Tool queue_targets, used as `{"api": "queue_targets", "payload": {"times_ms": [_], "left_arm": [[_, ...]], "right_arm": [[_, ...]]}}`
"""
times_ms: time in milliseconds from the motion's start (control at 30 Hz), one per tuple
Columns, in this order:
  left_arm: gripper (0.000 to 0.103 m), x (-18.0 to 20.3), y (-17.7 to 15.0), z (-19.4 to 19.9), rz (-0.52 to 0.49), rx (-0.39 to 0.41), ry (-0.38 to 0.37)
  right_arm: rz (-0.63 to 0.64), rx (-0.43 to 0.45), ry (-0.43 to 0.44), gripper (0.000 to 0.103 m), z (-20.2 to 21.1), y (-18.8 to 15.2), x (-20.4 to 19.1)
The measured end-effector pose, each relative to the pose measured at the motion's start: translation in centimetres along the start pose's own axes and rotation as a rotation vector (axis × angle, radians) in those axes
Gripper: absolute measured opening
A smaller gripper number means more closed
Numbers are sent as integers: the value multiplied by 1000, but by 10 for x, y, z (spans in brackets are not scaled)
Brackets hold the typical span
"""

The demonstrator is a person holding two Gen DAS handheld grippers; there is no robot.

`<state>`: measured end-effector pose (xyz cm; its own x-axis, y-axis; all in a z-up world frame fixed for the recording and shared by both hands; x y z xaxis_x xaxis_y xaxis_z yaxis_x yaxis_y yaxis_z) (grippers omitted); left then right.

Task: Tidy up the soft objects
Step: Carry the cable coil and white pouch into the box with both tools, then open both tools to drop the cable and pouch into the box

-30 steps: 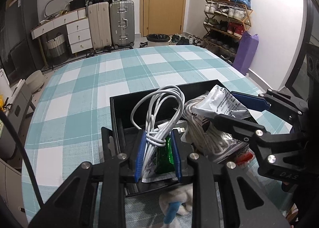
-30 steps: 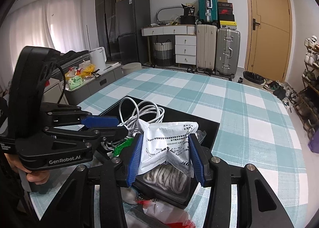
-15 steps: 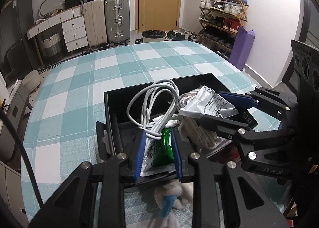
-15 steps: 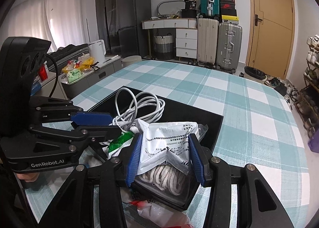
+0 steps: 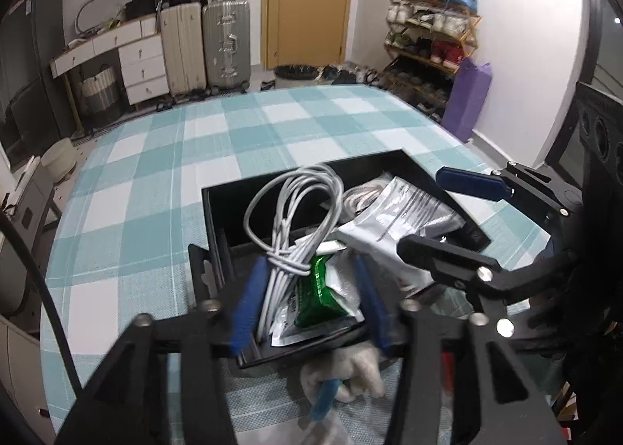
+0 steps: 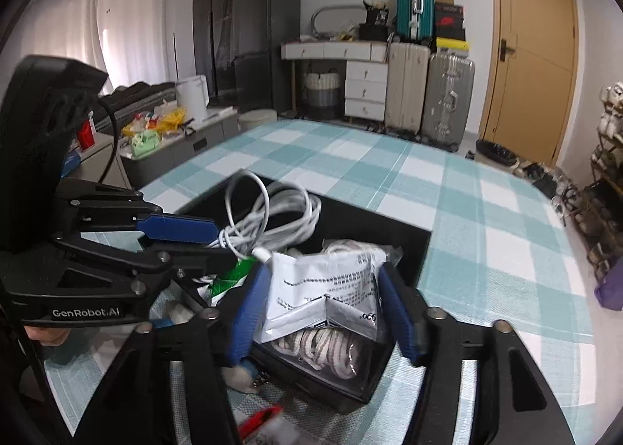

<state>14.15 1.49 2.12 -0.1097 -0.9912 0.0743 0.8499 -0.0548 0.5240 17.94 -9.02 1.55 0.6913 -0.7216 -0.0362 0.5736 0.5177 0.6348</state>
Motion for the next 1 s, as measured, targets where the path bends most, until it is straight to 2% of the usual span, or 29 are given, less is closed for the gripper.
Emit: {"api": "queue_targets", "payload": {"times_ms": [100, 233, 267, 300, 367, 467, 567, 1000], "left_arm": [[54, 0, -2, 8, -5, 16, 19], [58, -3, -7, 15, 8, 29, 19], [63, -3, -8, 17, 9, 32, 14], [79, -4, -10, 19, 13, 37, 13], [93, -5, -14, 24, 35, 57, 27], [95, -7, -21, 31, 49, 76, 15], [103, -7, -28, 35, 54, 90, 28], [103, 0, -56, 31, 48, 91, 56]], "right_arm": [[-12, 28, -23, 86, 11, -3, 3], [-35, 23, -47, 97, 21, -9, 10], [-48, 25, -49, 99, 25, -12, 13], [-56, 26, -48, 101, 28, -13, 15], [-73, 18, -40, 102, 33, -18, 18], [-80, 15, -36, 102, 40, -26, 18], [-94, 11, -25, 102, 47, -34, 16], [-115, -28, -14, 102, 52, -64, 2]]}}
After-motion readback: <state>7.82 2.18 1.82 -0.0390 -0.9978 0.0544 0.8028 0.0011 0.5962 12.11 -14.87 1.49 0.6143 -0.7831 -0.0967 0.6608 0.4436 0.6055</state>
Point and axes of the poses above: each gripper's, at about its wrist camera, not at the fingertips, and z roughly against the way its jaws point, x to its right, y to its top, the point moved 2 cm from there along -z, roughly the way its jaws point, and after that the axes turned 14 degrees about -x, right-handed, at the moved point
